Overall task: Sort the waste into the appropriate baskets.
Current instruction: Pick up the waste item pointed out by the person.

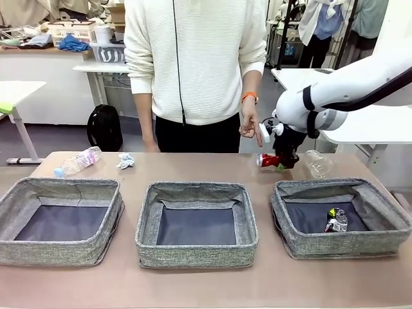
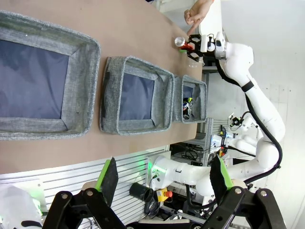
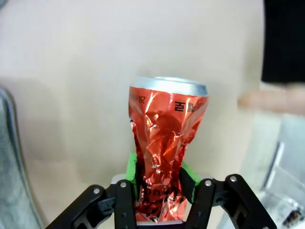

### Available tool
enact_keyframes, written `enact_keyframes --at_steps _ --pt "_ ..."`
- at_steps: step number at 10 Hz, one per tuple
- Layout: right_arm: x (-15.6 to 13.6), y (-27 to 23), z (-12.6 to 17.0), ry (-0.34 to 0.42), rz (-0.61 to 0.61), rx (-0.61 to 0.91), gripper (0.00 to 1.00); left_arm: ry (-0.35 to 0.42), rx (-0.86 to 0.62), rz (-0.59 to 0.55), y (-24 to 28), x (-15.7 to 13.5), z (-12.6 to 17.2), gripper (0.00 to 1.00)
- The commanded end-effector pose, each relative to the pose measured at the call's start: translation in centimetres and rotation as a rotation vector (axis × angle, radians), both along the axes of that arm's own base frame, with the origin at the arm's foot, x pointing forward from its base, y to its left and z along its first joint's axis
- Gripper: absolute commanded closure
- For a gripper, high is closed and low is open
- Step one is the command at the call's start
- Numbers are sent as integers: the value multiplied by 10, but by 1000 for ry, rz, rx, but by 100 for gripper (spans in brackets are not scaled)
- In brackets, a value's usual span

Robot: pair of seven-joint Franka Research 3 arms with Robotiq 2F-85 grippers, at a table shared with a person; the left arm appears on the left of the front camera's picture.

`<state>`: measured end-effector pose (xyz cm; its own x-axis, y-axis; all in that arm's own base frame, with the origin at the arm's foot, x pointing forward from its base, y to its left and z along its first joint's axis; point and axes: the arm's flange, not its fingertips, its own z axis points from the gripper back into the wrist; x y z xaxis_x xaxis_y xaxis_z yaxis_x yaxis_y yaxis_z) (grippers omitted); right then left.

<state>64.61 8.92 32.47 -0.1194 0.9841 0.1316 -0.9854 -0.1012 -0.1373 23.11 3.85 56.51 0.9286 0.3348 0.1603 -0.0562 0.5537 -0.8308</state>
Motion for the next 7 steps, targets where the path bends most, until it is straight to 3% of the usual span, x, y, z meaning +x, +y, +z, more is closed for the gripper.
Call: enact_keyframes --at_steps 1,2,3,4,5,6,7 --pt "-41 -30 62 -51 -59 -140 100 -19 -11 -11 0 1 0 0" --pt "-63 -43 97 -128 -139 -121 100 -19 -11 -11 0 1 0 0" --pt "-89 -46 131 -96 -244 96 100 -19 -11 -11 0 1 0 0" --pt "-113 -46 159 18 -405 389 100 -19 -11 -11 0 1 0 0" --pt "-136 -41 175 137 -683 572 100 -19 -11 -11 0 1 0 0" --pt "-158 -32 177 161 -708 645 100 -19 -11 -11 0 1 0 0" --pt "-174 -12 169 106 -829 587 100 -19 -11 -11 0 1 0 0"
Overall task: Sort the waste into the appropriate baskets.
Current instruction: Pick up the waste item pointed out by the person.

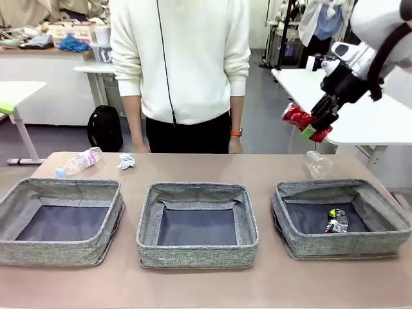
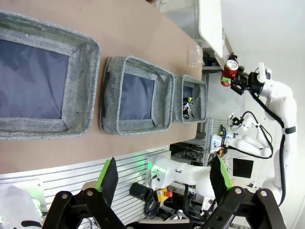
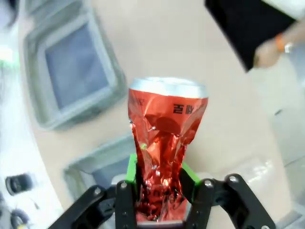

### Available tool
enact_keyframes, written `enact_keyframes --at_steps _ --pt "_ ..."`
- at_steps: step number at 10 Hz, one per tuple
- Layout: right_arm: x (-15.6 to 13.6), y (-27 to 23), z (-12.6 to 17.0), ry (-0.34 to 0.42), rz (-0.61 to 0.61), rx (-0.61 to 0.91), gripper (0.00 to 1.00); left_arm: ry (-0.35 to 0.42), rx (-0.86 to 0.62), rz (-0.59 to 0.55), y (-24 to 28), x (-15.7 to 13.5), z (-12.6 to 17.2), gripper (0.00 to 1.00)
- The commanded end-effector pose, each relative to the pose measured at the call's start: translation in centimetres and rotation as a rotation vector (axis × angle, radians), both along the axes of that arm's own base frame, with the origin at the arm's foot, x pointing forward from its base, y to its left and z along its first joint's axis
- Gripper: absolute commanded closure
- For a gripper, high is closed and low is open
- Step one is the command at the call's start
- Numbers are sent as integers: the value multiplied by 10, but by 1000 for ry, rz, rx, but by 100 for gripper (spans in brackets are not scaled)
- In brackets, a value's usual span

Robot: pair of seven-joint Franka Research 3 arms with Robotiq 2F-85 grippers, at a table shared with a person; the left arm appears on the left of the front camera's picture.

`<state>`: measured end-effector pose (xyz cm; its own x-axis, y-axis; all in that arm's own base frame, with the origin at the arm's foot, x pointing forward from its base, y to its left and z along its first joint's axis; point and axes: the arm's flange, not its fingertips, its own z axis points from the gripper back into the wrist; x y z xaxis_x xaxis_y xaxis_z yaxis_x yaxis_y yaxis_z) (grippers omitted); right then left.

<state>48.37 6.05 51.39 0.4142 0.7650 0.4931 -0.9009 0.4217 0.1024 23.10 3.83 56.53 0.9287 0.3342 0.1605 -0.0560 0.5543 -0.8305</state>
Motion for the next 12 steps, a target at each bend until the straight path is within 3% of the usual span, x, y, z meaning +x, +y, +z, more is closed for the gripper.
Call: enact_keyframes --at_steps 1,2,4,5,6,9,10,11,12 --pt "-14 50 -40 -61 -172 -9 100 -19 -11 -10 1 1 0 0" --pt "0 0 0 0 0 0 100 -19 -11 -10 1 1 0 0" --pt "0 0 0 0 0 0 100 -19 -11 -10 1 1 0 0" --pt "-12 16 -14 7 -68 19 66 -19 -11 -10 1 1 0 0" --pt "-4 24 -30 86 -215 109 66 -19 -11 -10 1 1 0 0" --pt "-37 96 42 107 -371 10 66 -19 -11 -10 1 1 0 0" --pt "-51 117 60 120 -434 -81 66 -19 -11 -10 1 1 0 0" --pt "-68 145 74 191 -472 -155 66 -19 -11 -10 1 1 0 0" --pt "-80 166 82 182 -536 -198 66 -19 -11 -10 1 1 0 0"
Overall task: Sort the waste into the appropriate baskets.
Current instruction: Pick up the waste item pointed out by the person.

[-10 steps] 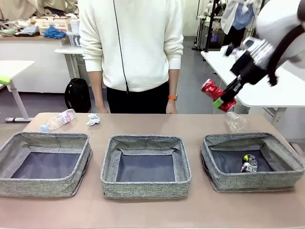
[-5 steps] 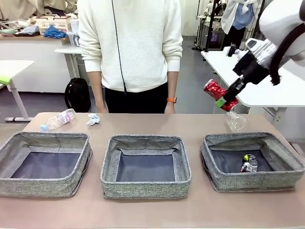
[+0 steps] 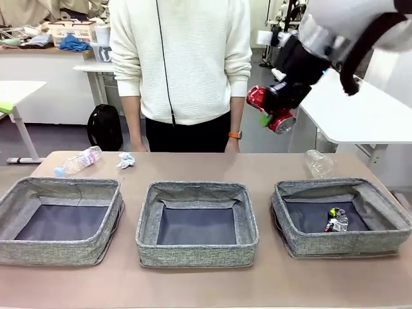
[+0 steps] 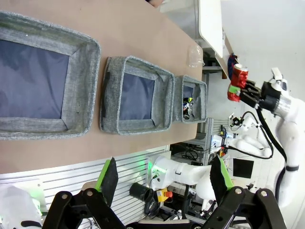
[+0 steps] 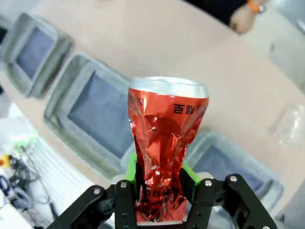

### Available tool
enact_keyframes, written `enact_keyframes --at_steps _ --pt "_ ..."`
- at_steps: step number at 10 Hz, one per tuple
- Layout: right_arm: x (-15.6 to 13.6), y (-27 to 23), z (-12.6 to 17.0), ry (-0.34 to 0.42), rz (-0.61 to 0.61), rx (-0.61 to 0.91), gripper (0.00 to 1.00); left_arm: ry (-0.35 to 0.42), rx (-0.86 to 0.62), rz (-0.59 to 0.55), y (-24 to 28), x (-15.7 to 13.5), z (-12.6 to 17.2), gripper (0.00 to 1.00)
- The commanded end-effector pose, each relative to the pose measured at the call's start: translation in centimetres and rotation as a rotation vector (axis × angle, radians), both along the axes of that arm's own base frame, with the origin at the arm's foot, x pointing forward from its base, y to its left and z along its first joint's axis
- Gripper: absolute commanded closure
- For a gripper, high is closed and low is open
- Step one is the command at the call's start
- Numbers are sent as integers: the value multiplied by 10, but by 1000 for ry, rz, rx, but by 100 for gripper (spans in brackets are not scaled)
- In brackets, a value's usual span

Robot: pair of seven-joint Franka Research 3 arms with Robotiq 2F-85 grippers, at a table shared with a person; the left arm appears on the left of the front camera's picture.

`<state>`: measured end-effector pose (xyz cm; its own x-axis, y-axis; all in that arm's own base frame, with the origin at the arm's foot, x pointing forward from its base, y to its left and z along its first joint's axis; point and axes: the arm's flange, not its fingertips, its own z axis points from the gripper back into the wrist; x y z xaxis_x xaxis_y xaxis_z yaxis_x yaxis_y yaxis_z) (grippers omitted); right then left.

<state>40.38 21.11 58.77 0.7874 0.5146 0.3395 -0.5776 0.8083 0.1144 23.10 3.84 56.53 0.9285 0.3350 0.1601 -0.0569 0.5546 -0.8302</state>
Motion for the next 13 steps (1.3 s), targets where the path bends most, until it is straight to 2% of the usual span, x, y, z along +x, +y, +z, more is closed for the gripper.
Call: enact_keyframes --at_steps 1,3,4,5,6,7,8,11,12,13 --pt "-19 47 17 89 -43 -83 66 -20 -12 -11 0 1 0 0" --pt "-47 86 60 66 -63 -85 66 -20 -12 -11 0 1 0 0" --pt "-61 101 83 18 -13 -98 66 -20 -12 -11 0 1 0 0" --pt "-81 117 106 -50 107 -52 66 -20 -12 -11 0 1 0 0" --pt "-96 134 126 -87 189 -27 66 -20 -12 -11 0 1 0 0" --pt "-103 152 147 -83 235 -16 66 -20 -12 -11 0 1 0 0" --pt "-103 166 161 -66 229 -20 66 -20 -12 -11 0 1 0 0" --pt "-95 179 179 -4 218 16 66 -20 -12 -11 0 1 0 0" --pt "-110 172 168 -59 234 13 66 -20 -12 -11 0 1 0 0" --pt "-110 172 168 -59 234 13 66 -20 -12 -11 0 1 0 0"
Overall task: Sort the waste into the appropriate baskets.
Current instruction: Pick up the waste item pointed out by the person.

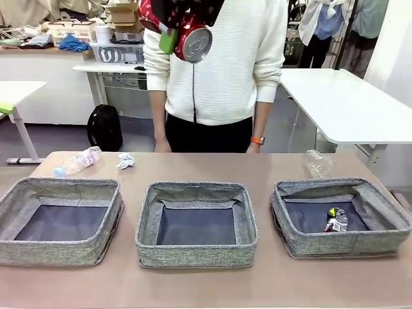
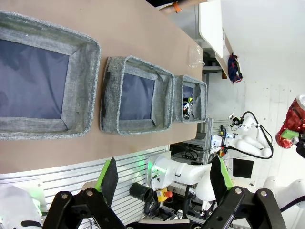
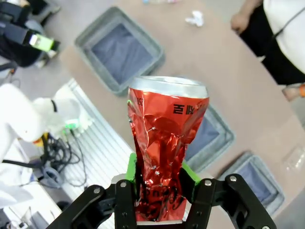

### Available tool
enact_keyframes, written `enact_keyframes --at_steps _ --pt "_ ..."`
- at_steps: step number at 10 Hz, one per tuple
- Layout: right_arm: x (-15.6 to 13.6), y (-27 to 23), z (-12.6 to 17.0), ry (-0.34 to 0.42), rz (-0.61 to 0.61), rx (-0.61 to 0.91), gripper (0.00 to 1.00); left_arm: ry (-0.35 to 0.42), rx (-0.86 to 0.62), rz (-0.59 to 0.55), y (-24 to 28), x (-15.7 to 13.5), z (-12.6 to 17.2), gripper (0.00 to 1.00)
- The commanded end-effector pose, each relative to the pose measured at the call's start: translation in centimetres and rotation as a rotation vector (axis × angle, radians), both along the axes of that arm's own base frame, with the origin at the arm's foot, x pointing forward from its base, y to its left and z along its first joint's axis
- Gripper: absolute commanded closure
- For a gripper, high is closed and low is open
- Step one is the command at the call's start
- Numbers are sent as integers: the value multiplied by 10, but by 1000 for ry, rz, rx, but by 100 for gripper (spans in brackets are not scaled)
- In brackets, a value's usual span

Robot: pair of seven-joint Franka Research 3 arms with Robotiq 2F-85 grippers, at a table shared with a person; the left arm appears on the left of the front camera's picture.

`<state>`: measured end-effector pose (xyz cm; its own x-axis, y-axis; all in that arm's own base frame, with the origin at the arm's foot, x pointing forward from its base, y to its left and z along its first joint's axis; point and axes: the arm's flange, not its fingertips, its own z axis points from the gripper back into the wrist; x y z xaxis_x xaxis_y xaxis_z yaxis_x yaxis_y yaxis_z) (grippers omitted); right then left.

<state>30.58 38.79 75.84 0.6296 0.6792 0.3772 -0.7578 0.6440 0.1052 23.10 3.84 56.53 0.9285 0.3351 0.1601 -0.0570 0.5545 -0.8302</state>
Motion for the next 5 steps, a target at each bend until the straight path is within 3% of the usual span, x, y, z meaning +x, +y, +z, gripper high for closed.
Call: enact_keyframes --at_steps 1,5 --pt "-12 -5 -3 -23 -7 -4 66 -20 -12 -11 0 1 0 0" --pt "-8 -2 3 -12 0 0 66 -20 -12 -11 0 1 0 0"
